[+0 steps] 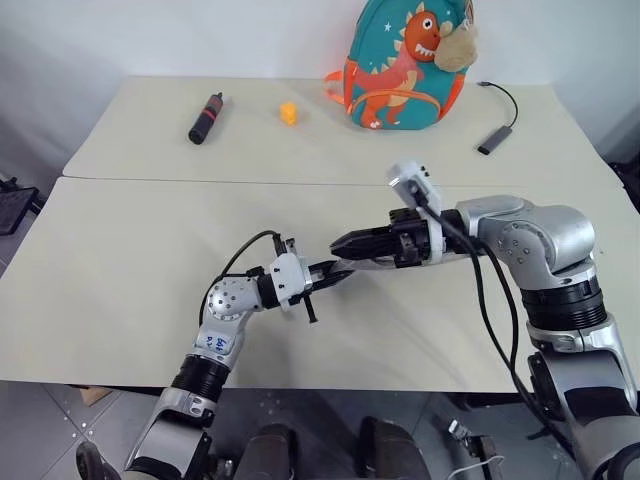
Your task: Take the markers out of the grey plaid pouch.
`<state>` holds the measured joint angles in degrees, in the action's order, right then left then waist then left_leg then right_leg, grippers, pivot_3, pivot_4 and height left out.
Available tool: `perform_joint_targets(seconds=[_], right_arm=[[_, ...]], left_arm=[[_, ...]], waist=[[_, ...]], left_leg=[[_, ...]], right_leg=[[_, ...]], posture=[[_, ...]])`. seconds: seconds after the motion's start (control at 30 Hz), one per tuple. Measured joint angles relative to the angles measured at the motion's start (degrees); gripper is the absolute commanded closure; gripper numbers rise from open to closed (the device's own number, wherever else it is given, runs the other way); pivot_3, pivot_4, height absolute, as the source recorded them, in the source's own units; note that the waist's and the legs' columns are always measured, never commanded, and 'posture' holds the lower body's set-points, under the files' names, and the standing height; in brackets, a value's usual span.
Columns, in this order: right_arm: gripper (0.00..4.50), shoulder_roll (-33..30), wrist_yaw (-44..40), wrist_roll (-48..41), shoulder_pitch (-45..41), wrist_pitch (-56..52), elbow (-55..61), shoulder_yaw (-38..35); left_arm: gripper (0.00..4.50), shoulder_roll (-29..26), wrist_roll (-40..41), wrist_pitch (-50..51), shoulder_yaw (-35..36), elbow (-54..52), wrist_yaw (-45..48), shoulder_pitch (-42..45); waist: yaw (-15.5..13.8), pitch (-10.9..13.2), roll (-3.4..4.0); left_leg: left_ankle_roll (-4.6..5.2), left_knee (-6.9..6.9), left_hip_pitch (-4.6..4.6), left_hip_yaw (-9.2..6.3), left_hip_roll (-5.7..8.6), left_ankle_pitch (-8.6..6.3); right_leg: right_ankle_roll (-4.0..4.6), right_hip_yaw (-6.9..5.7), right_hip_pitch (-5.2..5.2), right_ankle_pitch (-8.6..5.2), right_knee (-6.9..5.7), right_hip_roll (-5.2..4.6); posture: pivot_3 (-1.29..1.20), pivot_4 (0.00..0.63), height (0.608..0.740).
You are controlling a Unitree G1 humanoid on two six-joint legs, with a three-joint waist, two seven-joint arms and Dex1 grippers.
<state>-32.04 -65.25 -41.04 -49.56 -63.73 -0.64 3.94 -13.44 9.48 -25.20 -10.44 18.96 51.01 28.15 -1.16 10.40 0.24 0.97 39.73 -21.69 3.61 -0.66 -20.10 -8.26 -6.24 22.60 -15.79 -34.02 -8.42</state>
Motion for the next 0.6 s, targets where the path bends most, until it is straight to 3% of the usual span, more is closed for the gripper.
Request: perform_joint_targets(seconds=[0.3,0.57,0.6], right_arm=[[4.48,-2.14,0.0,-1.32,3.69,-1.15,0.9,0.23],[1.93,-11.23,-5.64,-6.94,3.05,-5.21,5.99,-2.08],[1.93,-11.39,-6.08,-7.45,3.41,-5.25,6.41,-2.02]], left_arm=[[4.5,-0.06,-0.15,0.81,-1.5,-0.08,0.59,-0.98],[4.5,-2.43,-0.29,0.74,-0.11,2.0,0.91,-3.49],[4.5,-2.31,-0.6,-0.2,-0.21,2.01,0.96,-3.42]], waist=[[-0.01,0.0,0.0],[-0.01,0.0,0.0],[-0.04,0.0,0.0]], left_leg=[[0.0,0.01,-0.02,0.02,0.0,0.0],[0.0,0.02,-0.06,-0.01,-0.02,-0.02],[0.0,0.04,-0.06,-0.01,-0.02,-0.02]], right_leg=[[0.0,0.01,0.04,0.0,-0.01,0.0],[0.0,-0.01,0.06,0.0,0.03,0.0],[0.0,0.0,0.06,0.0,0.02,0.0]], posture=[[0.0,0.15,0.74],[0.0,0.15,0.74],[0.0,0.15,0.74]])
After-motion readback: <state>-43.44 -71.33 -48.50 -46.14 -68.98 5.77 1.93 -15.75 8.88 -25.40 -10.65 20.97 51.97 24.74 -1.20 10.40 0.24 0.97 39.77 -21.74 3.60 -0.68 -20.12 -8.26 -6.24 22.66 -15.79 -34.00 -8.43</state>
